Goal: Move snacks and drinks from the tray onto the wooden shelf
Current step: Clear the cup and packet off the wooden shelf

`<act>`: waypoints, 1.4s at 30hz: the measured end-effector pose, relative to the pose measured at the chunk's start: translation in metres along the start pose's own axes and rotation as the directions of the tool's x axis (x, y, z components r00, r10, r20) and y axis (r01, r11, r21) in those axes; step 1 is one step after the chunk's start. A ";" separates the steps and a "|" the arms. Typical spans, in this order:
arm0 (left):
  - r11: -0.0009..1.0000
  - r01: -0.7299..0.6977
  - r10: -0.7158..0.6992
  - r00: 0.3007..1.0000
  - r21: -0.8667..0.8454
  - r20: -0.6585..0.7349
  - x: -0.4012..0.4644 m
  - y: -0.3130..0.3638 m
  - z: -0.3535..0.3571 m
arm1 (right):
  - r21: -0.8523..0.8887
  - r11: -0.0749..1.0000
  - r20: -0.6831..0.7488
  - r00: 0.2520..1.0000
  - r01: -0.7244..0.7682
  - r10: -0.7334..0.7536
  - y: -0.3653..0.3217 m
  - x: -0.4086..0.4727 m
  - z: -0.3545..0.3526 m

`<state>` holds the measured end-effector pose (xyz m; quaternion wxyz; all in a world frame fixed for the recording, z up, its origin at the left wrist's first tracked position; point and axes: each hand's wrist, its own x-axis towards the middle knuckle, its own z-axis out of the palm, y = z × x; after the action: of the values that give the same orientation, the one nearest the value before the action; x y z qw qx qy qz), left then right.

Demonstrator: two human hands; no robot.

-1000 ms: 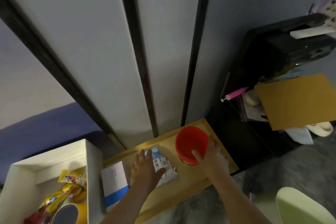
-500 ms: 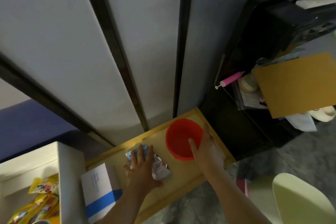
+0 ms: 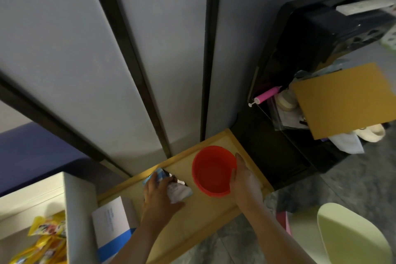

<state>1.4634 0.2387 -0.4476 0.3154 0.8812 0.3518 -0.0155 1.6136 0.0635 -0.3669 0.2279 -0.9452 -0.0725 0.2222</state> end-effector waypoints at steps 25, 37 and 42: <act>0.793 -0.472 0.564 0.807 -0.386 0.173 -0.099 0.271 0.075 | 0.346 0.917 -0.367 0.870 -0.200 0.328 0.269 -0.117 -0.188; 0.803 -0.417 0.569 0.747 -0.425 0.342 -0.150 0.371 0.237 | 0.544 0.809 -0.306 0.845 -0.224 0.440 0.470 -0.099 -0.203; 0.848 -0.366 0.516 0.736 -0.384 0.437 -0.146 0.388 0.292 | 0.546 0.810 -0.331 0.832 -0.215 0.445 0.529 -0.073 -0.185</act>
<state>1.6548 -0.2302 -0.4339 0.5114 0.8488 0.0293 -0.1310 1.6513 -0.4956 -0.4364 0.4251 -0.8792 0.2096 0.0487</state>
